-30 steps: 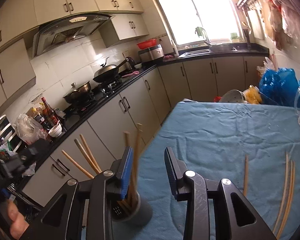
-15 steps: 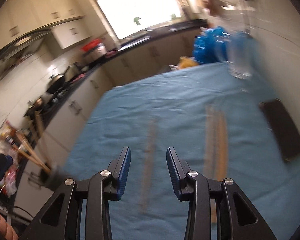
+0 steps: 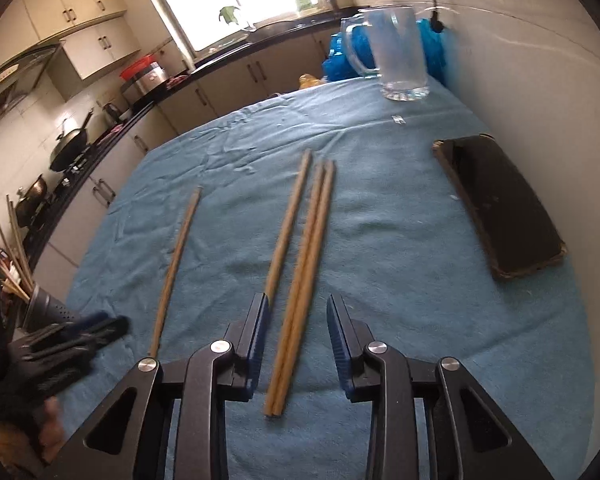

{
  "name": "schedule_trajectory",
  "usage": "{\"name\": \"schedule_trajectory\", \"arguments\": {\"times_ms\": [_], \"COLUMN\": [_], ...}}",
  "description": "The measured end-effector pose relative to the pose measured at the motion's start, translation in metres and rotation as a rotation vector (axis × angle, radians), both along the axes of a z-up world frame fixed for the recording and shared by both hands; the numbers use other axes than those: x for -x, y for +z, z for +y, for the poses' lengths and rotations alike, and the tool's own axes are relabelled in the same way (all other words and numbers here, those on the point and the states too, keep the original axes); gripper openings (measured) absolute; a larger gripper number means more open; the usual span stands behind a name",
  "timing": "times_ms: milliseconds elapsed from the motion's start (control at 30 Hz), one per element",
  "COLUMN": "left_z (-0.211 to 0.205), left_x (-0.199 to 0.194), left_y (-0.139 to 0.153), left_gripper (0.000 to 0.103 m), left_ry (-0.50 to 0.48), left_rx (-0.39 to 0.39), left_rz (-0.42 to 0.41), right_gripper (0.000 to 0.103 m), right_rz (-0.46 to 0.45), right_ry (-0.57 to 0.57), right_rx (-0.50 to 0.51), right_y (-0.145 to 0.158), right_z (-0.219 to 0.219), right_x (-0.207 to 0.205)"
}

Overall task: Organize utensils
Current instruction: 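Open both tools and move them back over the remaining chopsticks, then grasp a wooden chopstick with the left tool while the right tool grasps another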

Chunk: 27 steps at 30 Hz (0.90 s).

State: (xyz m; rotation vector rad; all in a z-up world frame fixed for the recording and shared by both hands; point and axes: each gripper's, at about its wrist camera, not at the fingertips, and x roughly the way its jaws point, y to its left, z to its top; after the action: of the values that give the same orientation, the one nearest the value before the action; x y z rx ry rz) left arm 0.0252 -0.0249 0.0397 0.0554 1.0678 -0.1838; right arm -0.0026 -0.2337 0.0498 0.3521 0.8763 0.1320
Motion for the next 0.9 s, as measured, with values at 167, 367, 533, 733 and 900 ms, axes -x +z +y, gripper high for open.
{"name": "schedule_trajectory", "arguments": {"times_ms": [167, 367, 533, 733, 900], "left_z": [-0.012, -0.013, -0.016, -0.019, -0.003], "left_x": [-0.019, -0.031, -0.038, -0.043, -0.036], "left_y": [-0.011, -0.013, -0.014, -0.015, -0.013], "left_gripper": [0.043, 0.043, 0.044, 0.018, 0.007], "left_ry": [0.014, 0.019, 0.022, 0.041, 0.052], "left_rx": [-0.016, -0.004, -0.013, -0.078, -0.025], "left_rz": [0.019, 0.021, 0.013, -0.020, 0.019], "right_gripper": [0.033, 0.033, 0.033, 0.011, 0.008], "right_rz": [0.045, 0.097, 0.122, 0.154, 0.176], "right_ry": [0.053, 0.048, 0.029, 0.008, 0.014], "right_rx": [-0.017, 0.073, 0.078, 0.133, 0.108], "right_y": [-0.010, -0.023, -0.029, -0.030, -0.032], "right_z": [0.016, 0.035, 0.034, 0.040, 0.045], "right_x": [-0.036, -0.055, -0.063, -0.075, -0.066]}}
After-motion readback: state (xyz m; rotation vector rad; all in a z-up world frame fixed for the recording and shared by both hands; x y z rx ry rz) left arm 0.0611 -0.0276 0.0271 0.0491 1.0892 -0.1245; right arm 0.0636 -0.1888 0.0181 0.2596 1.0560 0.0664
